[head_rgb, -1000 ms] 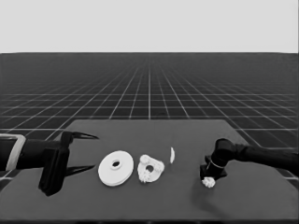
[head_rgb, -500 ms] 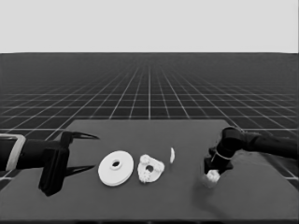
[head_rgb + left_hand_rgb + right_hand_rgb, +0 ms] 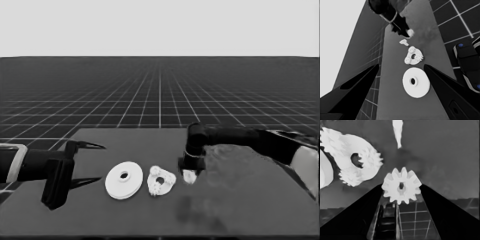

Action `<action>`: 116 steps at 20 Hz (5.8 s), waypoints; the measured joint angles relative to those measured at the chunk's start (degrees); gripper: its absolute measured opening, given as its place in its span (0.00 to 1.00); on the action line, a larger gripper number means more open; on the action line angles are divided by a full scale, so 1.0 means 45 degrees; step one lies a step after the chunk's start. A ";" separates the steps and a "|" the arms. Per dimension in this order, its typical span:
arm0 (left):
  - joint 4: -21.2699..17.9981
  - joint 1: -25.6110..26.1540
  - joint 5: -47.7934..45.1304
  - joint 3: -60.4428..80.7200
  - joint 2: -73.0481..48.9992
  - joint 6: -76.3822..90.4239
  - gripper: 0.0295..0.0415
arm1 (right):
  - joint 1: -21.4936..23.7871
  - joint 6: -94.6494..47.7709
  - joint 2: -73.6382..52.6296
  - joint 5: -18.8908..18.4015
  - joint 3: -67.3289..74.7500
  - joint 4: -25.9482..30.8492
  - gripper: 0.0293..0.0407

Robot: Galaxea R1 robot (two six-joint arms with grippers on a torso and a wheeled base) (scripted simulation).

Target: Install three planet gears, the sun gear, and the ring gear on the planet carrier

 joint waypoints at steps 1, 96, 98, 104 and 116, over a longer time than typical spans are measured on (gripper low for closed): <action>0.0000 0.0000 0.0000 0.0000 0.0000 0.0000 0.75 | 0.0037 -0.0111 0.2206 0.0041 -0.1789 0.0085 0.14; 0.0000 0.0000 0.0000 0.0000 0.0000 0.0000 0.75 | -0.1703 0.8031 0.5392 0.0769 -0.6802 -0.1288 0.14; 0.0000 0.0000 0.0000 0.0000 0.0000 0.0000 0.75 | -0.1703 0.8298 0.5392 0.0769 -0.6802 -0.1288 0.14; 0.0000 0.0000 0.0000 0.0000 0.0000 0.0000 0.75 | -0.1705 0.9098 0.5392 0.0769 -0.6802 -0.1288 0.14; 0.0000 0.0000 0.0000 0.0000 0.0000 0.0000 0.75 | -0.1705 1.0698 0.5391 0.0768 -0.6803 -0.1288 0.14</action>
